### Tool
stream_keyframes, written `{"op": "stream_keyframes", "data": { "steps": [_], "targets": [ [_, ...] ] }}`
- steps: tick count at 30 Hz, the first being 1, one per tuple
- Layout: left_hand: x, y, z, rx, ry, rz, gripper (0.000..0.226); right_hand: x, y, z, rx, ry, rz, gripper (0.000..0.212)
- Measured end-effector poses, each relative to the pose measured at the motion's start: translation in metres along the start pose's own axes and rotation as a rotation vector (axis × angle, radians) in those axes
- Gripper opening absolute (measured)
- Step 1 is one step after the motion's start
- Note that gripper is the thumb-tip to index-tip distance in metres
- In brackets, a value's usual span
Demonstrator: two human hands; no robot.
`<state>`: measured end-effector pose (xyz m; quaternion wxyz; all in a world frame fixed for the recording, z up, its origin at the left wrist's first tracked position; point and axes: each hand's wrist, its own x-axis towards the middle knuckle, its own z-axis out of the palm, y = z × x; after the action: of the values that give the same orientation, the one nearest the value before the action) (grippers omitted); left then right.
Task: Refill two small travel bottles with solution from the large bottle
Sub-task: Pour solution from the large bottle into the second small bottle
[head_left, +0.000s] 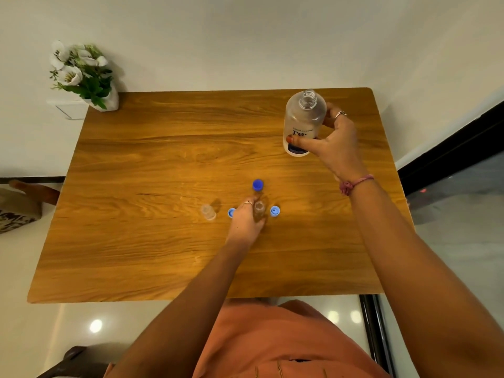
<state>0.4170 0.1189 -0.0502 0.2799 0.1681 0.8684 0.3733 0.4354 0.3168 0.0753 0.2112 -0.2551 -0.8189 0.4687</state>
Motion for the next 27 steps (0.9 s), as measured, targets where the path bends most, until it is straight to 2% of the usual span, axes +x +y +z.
{"op": "stream_keyframes", "data": {
  "steps": [7, 10, 13, 19, 22, 27],
  "targets": [
    [0.005, -0.005, 0.006, 0.039, 0.089, -0.046, 0.030, 0.005, 0.007, -0.004, 0.004, -0.027, 0.003, 0.076],
    [0.007, -0.002, 0.003, 0.022, 0.104, -0.028, 0.030, 0.008, 0.008, -0.004, 0.009, -0.028, 0.002, 0.075],
    [0.006, 0.006, -0.005, -0.007, 0.157, 0.068, 0.032, 0.011, 0.008, -0.004, 0.012, -0.030, 0.003, 0.076],
    [0.004, 0.044, -0.045, -0.279, 0.236, 0.167, 0.051, 0.020, -0.004, -0.002, 0.019, -0.006, -0.031, 0.074],
    [0.004, 0.073, -0.074, -0.455, 0.273, 0.193, 0.047, 0.027, -0.017, 0.000, 0.027, 0.022, -0.050, 0.077],
    [0.004, 0.108, -0.127, -0.531, 0.316, 0.293, 0.039, 0.039, -0.049, 0.005, -0.003, 0.031, -0.129, 0.080]
  ]
}}
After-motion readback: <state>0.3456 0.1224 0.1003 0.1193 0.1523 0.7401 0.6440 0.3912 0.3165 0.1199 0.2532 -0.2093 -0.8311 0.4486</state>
